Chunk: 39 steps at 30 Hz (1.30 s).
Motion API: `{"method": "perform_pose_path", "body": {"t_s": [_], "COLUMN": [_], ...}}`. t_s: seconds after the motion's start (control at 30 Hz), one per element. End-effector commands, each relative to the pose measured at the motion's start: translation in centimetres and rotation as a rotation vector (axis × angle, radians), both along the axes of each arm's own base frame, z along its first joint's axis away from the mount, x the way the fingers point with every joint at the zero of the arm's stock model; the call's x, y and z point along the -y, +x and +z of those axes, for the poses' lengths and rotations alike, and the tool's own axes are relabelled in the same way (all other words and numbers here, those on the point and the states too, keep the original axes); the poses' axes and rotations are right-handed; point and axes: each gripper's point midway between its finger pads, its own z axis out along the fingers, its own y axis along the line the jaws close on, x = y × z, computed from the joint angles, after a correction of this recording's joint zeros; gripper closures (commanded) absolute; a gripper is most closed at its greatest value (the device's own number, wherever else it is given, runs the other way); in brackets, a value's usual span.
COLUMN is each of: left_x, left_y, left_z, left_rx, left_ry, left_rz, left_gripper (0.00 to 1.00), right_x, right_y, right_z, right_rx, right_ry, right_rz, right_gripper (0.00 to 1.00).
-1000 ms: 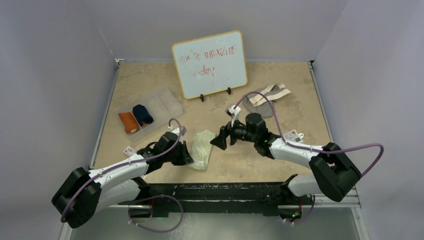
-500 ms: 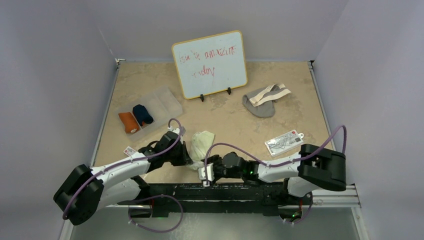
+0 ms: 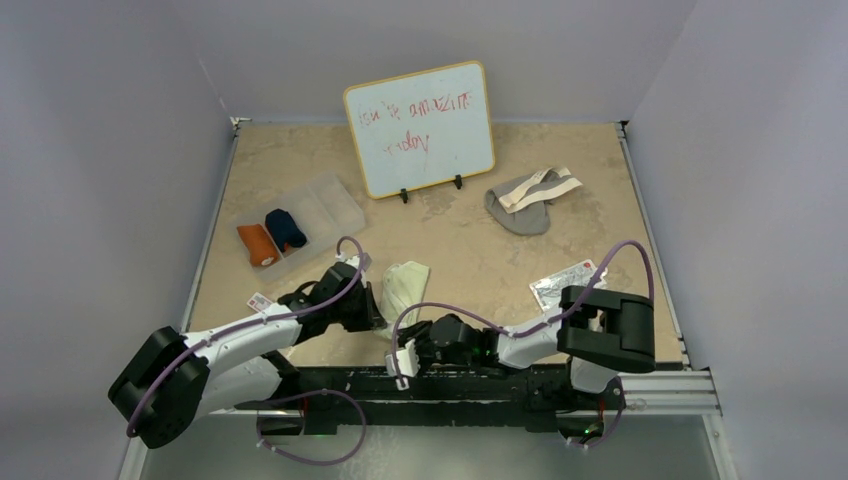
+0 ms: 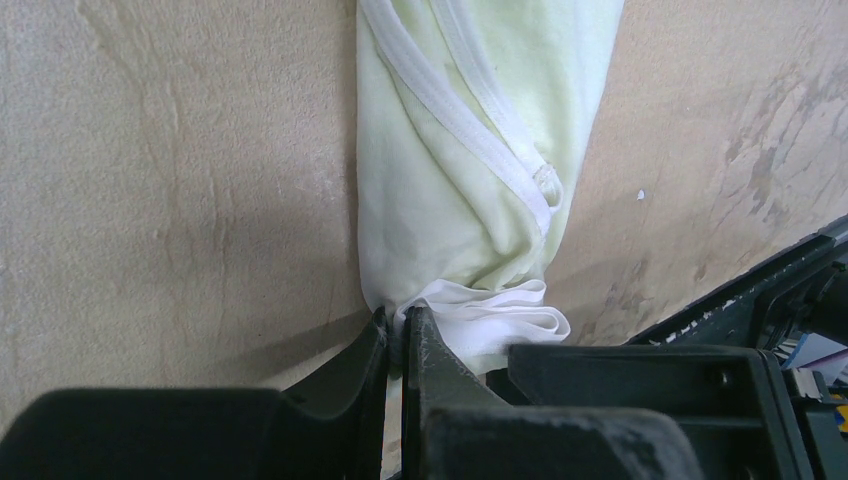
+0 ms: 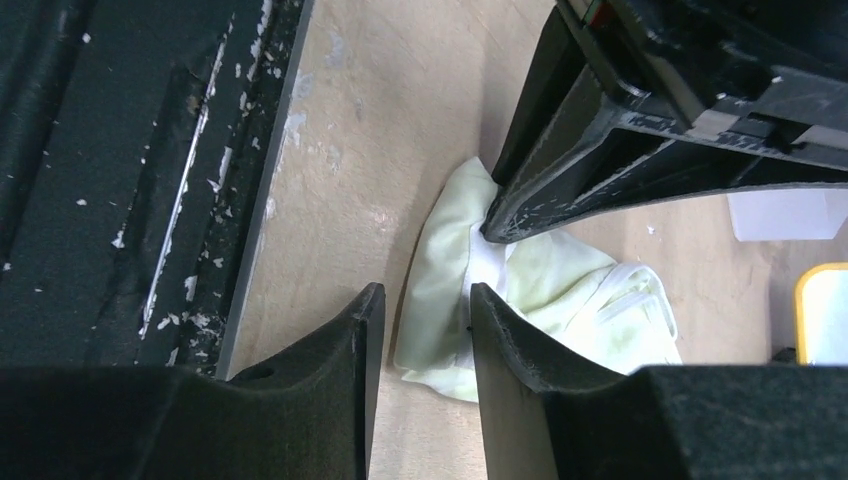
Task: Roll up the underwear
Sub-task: Roll the underwear to the center of the board.
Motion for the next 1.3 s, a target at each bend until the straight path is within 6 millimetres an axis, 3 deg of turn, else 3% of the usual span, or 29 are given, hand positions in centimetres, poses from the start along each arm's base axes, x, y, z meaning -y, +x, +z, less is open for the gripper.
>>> {"method": "perform_pose_path", "body": {"t_s": [0.0, 0.3, 0.53, 0.7, 0.83, 0.93, 1.27], "left_x": [0.2, 0.1, 0.0, -0.2, -0.7, -0.7, -0.9], "left_y": [0.1, 0.1, 0.2, 0.4, 0.6, 0.6, 1.1], "left_z": [0.5, 0.6, 1.0, 1.2, 1.3, 1.7, 2.9], "left_rx": [-0.001, 0.003, 0.019, 0.023, 0.021, 0.032, 0.078], "left_ry": [-0.002, 0.005, 0.001, 0.009, 0.026, 0.011, -0.046], "left_rz": [0.001, -0.008, -0.001, 0.020, 0.059, 0.069, 0.127], "left_gripper": [1.00, 1.00, 1.00, 1.00, 0.73, 0.61, 0.54], "right_x": [-0.7, 1.3, 2.3, 2.2, 1.7, 1.2, 0.5], "right_y": [1.7, 2.1, 2.2, 1.8, 1.2, 0.7, 0.0], "right_z": [0.9, -1.7, -3.0, -3.3, -1.8, -0.3, 1.4], "right_rx": [0.092, 0.061, 0.009, -0.082, -0.235, -0.373, -0.731], "right_ry": [0.026, -0.060, -0.090, -0.083, -0.019, 0.045, 0.102], "right_rz": [-0.058, -0.122, -0.177, -0.181, -0.162, -0.131, -0.142], "right_gripper": [0.61, 0.66, 0.82, 0.99, 1.00, 1.00, 1.00]}}
